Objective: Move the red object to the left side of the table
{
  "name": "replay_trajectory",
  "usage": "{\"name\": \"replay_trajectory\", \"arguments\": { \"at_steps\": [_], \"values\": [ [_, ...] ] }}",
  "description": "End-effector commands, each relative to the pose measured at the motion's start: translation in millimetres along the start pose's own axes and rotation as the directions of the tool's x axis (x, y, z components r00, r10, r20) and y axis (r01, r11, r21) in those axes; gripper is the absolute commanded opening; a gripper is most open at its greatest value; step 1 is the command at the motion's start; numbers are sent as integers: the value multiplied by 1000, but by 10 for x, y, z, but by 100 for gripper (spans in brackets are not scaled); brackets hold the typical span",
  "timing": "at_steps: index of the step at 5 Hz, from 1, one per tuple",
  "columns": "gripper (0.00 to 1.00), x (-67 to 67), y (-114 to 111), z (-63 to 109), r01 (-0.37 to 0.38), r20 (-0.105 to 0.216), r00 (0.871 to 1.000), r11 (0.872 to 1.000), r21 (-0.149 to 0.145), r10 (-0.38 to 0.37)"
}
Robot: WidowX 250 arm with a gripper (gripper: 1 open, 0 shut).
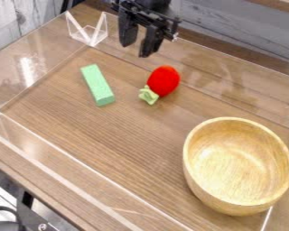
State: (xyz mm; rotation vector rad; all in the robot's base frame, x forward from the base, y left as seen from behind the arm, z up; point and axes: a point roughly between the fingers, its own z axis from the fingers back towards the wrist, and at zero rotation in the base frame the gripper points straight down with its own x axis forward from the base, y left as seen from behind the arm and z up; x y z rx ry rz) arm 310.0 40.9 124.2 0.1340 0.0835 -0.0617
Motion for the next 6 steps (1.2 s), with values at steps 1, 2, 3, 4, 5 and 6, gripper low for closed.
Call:
{"name": "replay_trajectory", "arguments": {
  "at_steps": [1,2,3,4,5,6],
  "values": [
    [0,97,52,169,-110,63,992,994,6,109],
    [100,181,5,-7,-165,43,985,986,-10,165],
    [100,221,-42,-166,-140,29,990,990,-16,141],
    [100,268,-97,-321,-116,15,993,993,-27,116],
    [100,306,-150,-466,-94,-1,996,995,-32,94],
    [100,382,-188,-636,-140,-24,990,989,-37,139]
  ]
}}
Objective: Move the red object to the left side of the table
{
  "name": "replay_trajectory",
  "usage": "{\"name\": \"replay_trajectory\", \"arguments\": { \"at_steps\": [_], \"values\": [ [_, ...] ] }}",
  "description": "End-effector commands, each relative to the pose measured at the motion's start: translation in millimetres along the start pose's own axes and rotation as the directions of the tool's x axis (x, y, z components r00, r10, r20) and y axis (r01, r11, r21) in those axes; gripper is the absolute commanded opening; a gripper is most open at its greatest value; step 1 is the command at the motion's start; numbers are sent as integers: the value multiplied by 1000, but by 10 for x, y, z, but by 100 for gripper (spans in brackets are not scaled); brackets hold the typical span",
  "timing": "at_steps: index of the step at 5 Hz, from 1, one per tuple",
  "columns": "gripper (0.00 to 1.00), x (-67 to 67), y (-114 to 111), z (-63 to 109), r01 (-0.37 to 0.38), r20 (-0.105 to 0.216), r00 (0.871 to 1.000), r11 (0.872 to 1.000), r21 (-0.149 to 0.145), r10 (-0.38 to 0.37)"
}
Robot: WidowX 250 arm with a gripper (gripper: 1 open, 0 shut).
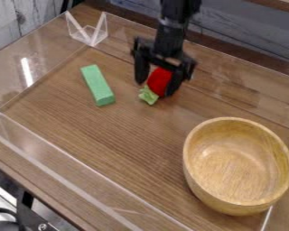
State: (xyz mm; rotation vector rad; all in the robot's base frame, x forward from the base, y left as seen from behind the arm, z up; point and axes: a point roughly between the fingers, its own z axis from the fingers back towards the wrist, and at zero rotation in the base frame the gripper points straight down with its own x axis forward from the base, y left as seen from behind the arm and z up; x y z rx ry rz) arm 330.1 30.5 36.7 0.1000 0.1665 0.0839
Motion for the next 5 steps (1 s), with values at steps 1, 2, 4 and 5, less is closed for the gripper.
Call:
{"name": "replay_trajectory", "arguments": {
  "at_steps": [1,2,4,5],
  "values": [
    [0,148,-17,145,-49,71,996,999,-13,50],
    [0,188,18,351,-1,117,993,1000,-23,4],
    [0,90,176,840,26,224,974,999,-33,-18],
    [0,-100,535,1029,-16,248,968,999,-35,24]
  ]
}}
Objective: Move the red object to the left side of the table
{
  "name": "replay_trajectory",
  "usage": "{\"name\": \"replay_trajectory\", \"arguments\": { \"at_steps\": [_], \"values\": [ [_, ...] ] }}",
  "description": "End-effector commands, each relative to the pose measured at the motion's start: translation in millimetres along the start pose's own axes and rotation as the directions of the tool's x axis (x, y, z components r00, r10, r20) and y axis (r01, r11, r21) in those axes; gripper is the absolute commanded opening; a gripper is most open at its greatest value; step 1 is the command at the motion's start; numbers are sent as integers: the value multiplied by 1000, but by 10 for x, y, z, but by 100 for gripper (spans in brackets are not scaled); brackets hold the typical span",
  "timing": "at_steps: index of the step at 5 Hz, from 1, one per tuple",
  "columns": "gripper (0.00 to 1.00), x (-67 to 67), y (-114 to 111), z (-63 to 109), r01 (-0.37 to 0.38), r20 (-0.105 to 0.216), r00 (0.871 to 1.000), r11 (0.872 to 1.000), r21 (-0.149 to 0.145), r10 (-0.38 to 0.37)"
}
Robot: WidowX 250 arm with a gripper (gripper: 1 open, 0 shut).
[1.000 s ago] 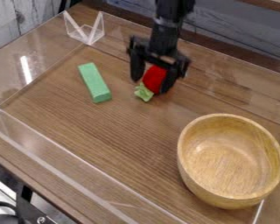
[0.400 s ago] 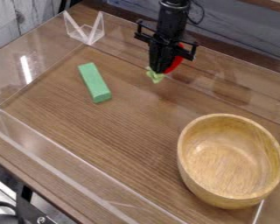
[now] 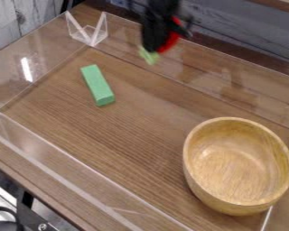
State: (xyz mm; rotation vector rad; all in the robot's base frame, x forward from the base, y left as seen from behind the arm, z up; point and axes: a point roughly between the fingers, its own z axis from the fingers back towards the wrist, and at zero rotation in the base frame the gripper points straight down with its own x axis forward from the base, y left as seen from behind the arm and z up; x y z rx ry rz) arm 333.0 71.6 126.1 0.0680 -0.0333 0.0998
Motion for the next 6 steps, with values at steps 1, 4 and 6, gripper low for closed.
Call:
{"name": "replay_trajectory", "arguments": {
  "at_steps": [1,4,6],
  "values": [
    [0,-96,489,210,-70,40,997,997,18,69],
    [0,-160,1024,-9,-214,-3,977,976,33,214],
    [0,-46,1184,-120,-245,-18,969,969,32,245]
  ]
}}
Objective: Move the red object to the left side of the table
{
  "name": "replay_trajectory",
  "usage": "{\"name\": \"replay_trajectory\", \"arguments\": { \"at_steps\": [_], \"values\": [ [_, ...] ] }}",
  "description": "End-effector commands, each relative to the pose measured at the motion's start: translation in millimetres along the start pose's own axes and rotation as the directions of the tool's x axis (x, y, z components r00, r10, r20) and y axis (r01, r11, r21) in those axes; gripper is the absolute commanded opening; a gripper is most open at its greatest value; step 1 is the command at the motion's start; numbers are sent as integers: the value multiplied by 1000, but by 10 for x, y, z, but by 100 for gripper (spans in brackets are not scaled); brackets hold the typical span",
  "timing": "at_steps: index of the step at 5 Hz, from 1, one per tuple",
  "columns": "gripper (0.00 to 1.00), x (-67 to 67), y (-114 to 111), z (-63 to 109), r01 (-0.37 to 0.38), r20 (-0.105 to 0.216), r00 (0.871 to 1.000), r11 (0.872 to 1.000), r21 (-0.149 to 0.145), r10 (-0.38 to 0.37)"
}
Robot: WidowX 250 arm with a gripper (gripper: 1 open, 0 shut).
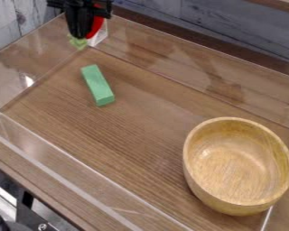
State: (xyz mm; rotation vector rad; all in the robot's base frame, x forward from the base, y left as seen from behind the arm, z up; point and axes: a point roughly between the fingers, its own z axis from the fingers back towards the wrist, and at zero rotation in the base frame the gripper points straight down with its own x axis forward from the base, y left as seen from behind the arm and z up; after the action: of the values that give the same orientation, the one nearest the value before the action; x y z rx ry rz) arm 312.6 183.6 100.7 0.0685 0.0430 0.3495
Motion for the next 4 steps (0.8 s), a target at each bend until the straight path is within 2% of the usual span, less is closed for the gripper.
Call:
{"name": "replay_trajectory", "arguments": {
  "at_steps": [1,2,4],
  "values": [
    [0,167,152,156,2,55,998,1000,12,-3],
    [0,269,240,78,3,43,999,1000,16,-4],
    [0,239,250,-71,-136,3,991,991,15,136]
  ]
}}
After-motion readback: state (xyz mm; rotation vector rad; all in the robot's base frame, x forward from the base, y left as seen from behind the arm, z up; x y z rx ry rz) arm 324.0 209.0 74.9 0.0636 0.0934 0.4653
